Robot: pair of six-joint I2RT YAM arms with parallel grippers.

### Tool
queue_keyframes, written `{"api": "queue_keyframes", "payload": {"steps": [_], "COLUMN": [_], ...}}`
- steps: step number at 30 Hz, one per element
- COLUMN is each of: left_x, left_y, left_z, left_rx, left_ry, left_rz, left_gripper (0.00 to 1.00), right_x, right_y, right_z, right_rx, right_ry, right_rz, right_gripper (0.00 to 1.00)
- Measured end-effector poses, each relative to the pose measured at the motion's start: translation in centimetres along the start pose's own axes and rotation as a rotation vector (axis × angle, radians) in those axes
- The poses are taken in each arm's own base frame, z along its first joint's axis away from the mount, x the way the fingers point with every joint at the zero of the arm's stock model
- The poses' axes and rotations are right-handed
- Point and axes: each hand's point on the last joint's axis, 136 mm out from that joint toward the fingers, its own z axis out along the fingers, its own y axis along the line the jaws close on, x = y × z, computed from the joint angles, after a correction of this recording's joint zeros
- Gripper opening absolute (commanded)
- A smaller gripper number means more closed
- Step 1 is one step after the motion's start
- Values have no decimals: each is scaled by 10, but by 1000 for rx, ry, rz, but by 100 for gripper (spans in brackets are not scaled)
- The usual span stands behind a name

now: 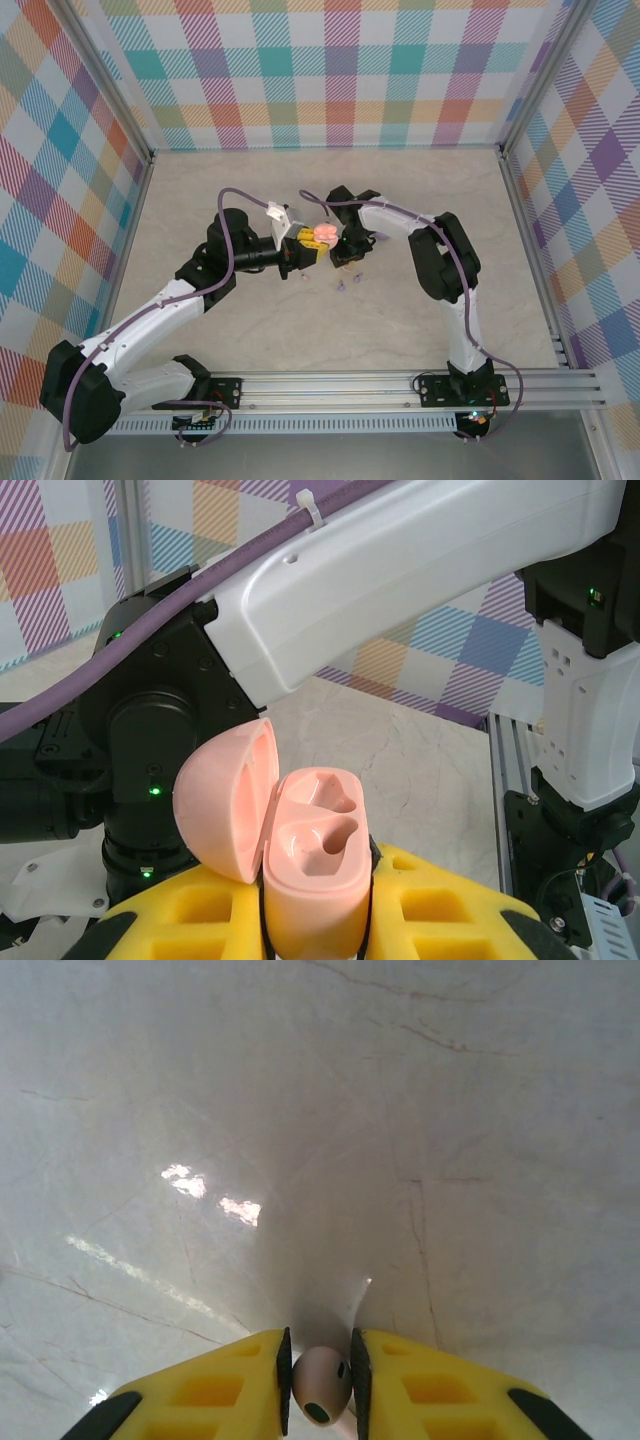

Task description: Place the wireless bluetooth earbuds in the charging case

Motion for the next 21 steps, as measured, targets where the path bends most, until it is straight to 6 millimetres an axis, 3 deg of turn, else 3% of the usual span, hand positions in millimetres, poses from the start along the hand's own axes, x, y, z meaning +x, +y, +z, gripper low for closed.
{"api": "queue_keyframes", "payload": {"steps": [9,17,21], "left_x": [0,0,2], "left_y": [0,0,0], "left_z": [0,0,0], "left_rx": [0,0,0], "left_ry": [0,0,3], "left_rz": [0,0,-2], "left_gripper": [19,19,19], "right_x": [-7,-7,-6], "right_y": [-37,-38,-38], "right_z": [-6,-7,-7], "right_rx": [-3,-9,-7], "right_ry": [-33,-39,-36], "right_rz": [211,214,158], "right_gripper": [30,39,38]}}
